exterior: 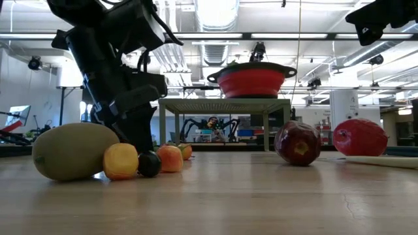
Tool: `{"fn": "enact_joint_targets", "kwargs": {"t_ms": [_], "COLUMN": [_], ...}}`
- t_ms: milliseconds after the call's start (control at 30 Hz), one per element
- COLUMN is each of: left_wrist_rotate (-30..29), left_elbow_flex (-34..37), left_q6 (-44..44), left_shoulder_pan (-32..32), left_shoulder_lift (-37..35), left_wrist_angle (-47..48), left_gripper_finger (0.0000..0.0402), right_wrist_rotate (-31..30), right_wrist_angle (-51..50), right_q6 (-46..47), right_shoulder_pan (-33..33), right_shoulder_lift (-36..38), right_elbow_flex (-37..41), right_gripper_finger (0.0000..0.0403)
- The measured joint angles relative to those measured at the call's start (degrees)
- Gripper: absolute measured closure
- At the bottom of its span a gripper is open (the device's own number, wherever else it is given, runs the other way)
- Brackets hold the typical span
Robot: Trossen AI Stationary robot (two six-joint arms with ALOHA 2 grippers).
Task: Pick & Place Fruit
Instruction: Put the red strawberry into the black strainer bowl on the shelf
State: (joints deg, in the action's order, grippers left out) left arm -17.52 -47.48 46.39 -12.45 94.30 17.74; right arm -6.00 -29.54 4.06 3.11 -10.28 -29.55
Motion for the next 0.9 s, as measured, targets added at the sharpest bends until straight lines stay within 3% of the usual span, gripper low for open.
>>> {"fn": "enact_joint_targets", "kwargs": {"t_ms": [500, 900], "left_wrist_rotate": [0.03, 0.98], "left_elbow_flex": [-0.01, -0.05], "left_q6": [1.01, 3.26], "left_shoulder_pan": [0.00, -0.02], "left_shoulder_lift": [0.04, 0.04], "left_wrist_angle": [-0.27, -0.14], "left_gripper_finger": [0.0119, 0.0187], "right_wrist_rotate": [0.00, 0.00], "right_wrist_angle": [0.00, 0.00], "right_q6": [0.01, 0.01], "right_shoulder_pan": [-0.02, -0.02], "right_shoulder_lift": [-0.01, 0.00], "right_elbow_flex": [-0.01, -0.01], "right_gripper_finger": [0.0394, 0.0394]}}
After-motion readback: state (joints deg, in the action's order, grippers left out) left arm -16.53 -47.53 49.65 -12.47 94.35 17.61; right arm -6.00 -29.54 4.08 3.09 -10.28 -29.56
